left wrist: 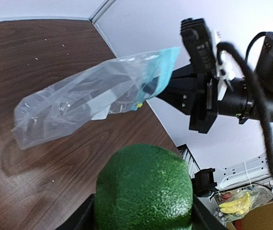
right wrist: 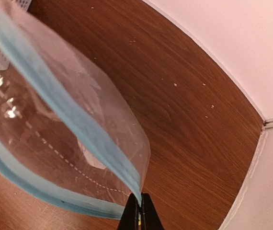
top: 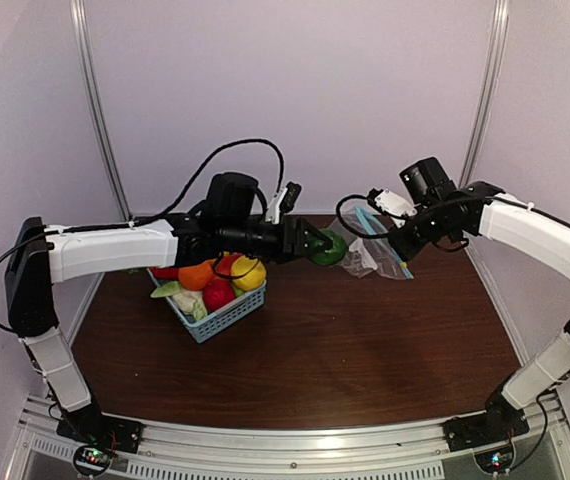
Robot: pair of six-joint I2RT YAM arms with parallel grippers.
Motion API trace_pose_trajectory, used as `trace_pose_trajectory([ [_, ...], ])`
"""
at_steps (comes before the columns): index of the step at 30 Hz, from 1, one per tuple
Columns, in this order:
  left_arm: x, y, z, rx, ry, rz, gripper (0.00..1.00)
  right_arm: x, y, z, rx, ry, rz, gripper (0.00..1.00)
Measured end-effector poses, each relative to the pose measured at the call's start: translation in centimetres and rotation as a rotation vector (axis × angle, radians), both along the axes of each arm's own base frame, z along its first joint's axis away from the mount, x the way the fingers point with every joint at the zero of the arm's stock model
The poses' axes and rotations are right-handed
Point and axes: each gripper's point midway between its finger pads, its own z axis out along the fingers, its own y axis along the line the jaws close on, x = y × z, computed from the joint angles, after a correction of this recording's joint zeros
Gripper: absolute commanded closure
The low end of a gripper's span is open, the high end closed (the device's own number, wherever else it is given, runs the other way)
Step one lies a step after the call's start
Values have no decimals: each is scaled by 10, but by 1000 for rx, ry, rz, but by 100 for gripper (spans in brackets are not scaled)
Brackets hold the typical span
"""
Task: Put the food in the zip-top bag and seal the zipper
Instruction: Place the fake fruit in the zipper food storage bag.
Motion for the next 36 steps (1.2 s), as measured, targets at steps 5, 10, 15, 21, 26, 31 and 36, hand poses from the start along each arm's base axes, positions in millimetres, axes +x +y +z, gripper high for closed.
trace_pose_trajectory([
  [5, 2, -23, -13, -55, 28, -15, 76, 10, -48, 20, -98, -106, -127, 100],
  [10, -7, -40, -5, -130, 19, -36, 78, 5, -43, -20, -130, -12, -107, 100],
  [15, -12, -55, -10, -185, 39, -48, 79, -8, -7, -82, -60, 209, -13, 100],
  [21, -4, -62, -34, -188, 88, -15, 84, -20, 23, -98, 75, 355, 38, 100],
  [26, -1, -62, -29, -224, 96, 5, 85, -24, 29, -95, 133, 391, 36, 100],
  [31, -2, -61, -26, -279, 88, 6, 84, -24, 29, -88, 151, 379, 30, 100],
  [36, -27, -45, -49, -257, 60, -20, 82, -25, 33, -74, 189, 358, 45, 100],
])
